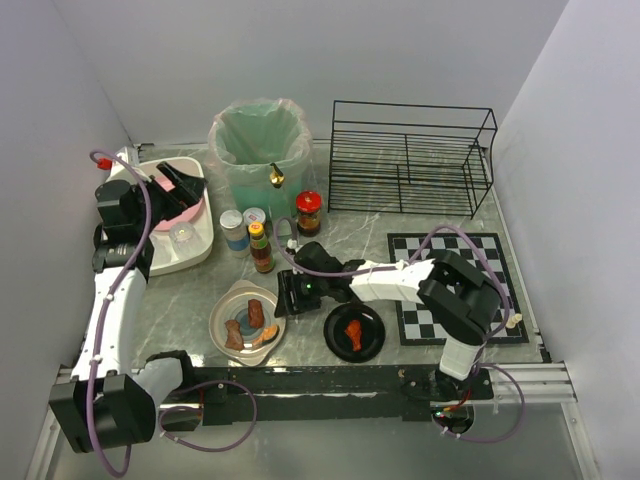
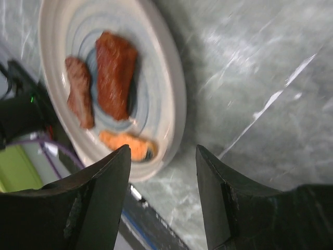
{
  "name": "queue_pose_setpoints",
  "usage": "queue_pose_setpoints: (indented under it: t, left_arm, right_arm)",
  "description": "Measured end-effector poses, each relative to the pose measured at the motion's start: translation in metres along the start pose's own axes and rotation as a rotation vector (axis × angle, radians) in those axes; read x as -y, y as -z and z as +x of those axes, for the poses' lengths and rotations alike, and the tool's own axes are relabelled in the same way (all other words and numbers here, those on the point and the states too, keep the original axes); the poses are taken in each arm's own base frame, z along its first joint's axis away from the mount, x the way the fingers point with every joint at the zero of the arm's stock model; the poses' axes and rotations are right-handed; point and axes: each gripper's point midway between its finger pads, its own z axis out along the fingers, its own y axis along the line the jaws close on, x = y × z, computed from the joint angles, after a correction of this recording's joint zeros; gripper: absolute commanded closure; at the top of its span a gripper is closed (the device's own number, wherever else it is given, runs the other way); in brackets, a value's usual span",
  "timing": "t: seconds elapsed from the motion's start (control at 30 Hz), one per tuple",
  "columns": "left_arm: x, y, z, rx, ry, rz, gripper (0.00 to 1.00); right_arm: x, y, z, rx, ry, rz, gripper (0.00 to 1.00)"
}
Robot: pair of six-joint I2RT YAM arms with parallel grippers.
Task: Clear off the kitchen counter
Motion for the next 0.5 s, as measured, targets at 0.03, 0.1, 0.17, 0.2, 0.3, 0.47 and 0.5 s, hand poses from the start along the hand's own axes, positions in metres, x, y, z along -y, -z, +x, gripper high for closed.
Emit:
queue_pose_setpoints:
  t: [0.03,0.1,0.17,0.2,0.3,0.47,0.5]
  left_arm:
    - [0.0,0.0,0.0,0.0,0.0,0.0,0.01]
    - [-0.001,0.0,-0.001,0.0,0.002,0.0,0.0]
    - [-0.001,0.0,-0.001,0.001,0.003,-0.001,0.01]
    - [-0.001,0.001,-0.001,0.001,0.004,0.0,0.01]
    - [-0.002,0.001,-0.001,-0.001,0.006,0.002,0.01]
    - [-0.004,0.001,0.001,-0.008,0.016,0.003,0.01]
    - [-0.004,0.001,0.002,-0.01,0.018,0.003,0.01]
  right_arm:
    - [0.0,-0.003,-0.003,0.011,-0.008,0.009,0.41]
    - [0.005,-0.008,-0.007,0.033,-0.027,0.041,0.41]
    - [0.011,-0.011,-0.01,0.055,-0.042,0.079,0.42]
    - [0.015,-0.012,-0.012,0.064,-0.048,0.101,0.42]
    - [0.017,-0.017,-0.018,0.082,-0.054,0.132,0.47]
    - [0.013,-0.026,-0.024,0.097,-0.053,0.134,0.56]
    - [0.013,-0.026,-0.024,0.098,-0.052,0.136,0.6]
